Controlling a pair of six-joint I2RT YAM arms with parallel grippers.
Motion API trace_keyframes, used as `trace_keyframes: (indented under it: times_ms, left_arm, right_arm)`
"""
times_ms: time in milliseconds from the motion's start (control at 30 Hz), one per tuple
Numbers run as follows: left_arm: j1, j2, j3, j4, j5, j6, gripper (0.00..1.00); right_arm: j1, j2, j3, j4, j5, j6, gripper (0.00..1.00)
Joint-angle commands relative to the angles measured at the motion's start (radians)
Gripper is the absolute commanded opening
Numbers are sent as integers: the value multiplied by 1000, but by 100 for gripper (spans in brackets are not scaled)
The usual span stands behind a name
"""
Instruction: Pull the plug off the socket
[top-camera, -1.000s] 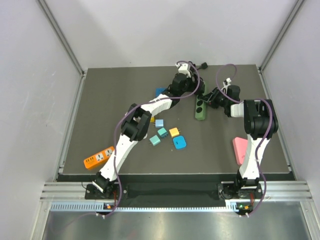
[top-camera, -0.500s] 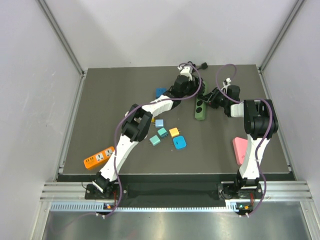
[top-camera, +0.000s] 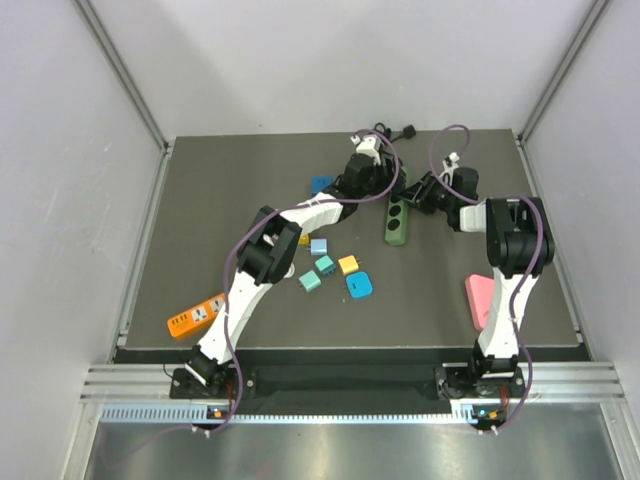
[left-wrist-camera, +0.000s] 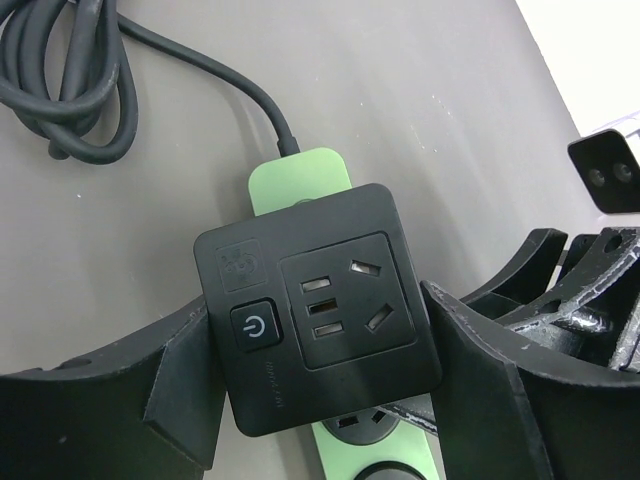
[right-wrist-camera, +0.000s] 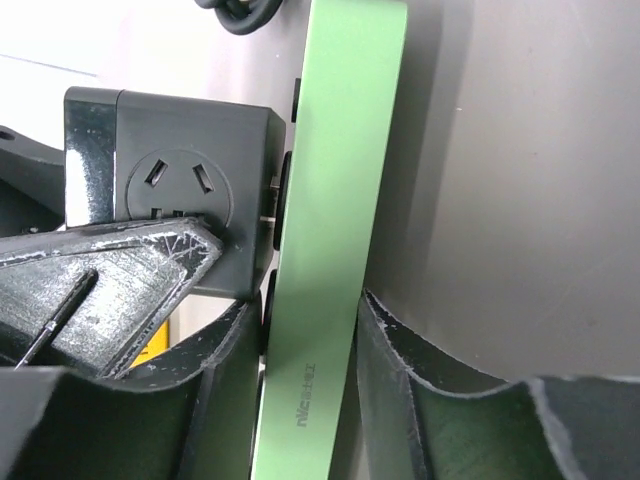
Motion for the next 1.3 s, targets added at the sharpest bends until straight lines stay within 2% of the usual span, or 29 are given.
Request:
trace_keyframes:
  times_ms: [0,133,167,233,267,333,467,533,600,700,767,900,1000,1033,1133,1200,1233,1267]
  left_arm:
    - [-18,-97,8,64,30,0,0]
    - [-23,-90,18,74,43,-12,0]
    - [-26,-90,18,77,44,-15,0]
    - [-31,-94,20,85,49,-14,0]
    - [-35,-93,25,88,53,-12,0]
    - [-37,-109,12,105,56,-12,0]
    - [-52,-226,-108,239,26,-9,0]
    - [-54,-266,-156,290,23,-32,0]
    - [-38,-309,-231,389,26,-113,0]
    - [-8,-332,-279,445,14,-256,0]
    - [8,-340,-282,421,-15,-320,0]
    - [2,-361,-268,285,-146,-287,0]
    - [-56,-350,-175,162,-259,-59,0]
    - [-75,-340,-96,83,-278,53,0]
    - [-126,-304,18,-34,-307,170,0]
    - [-103,-290,40,-59,-225,103,0]
    - [-56,-294,2,-18,-174,-53,0]
    - [-29,-306,-41,29,-78,-149,0]
  right_arm:
    - [10,25,39,27,7,-19,37]
    - [16,20,42,12,15,-35,39]
    - [16,25,49,4,16,-36,36]
    - [16,32,59,-10,13,-39,18]
    - [19,35,74,-23,34,-48,0]
    - [33,22,89,-144,103,-94,0]
    - [38,-24,65,-209,261,-108,0]
    - [39,-24,63,-217,274,-105,0]
    - [38,-20,69,-217,275,-107,0]
    - [39,-26,63,-217,288,-105,0]
    - [39,-26,59,-212,294,-107,0]
    - [38,-32,53,-208,300,-105,0]
    - [39,-30,51,-206,298,-105,0]
    - [39,-30,51,-205,298,-105,0]
    - [39,-29,54,-204,295,-108,0]
    - [38,-27,56,-201,289,-107,0]
    - [38,-27,54,-200,285,-107,0]
    - [41,-24,56,-198,283,-105,0]
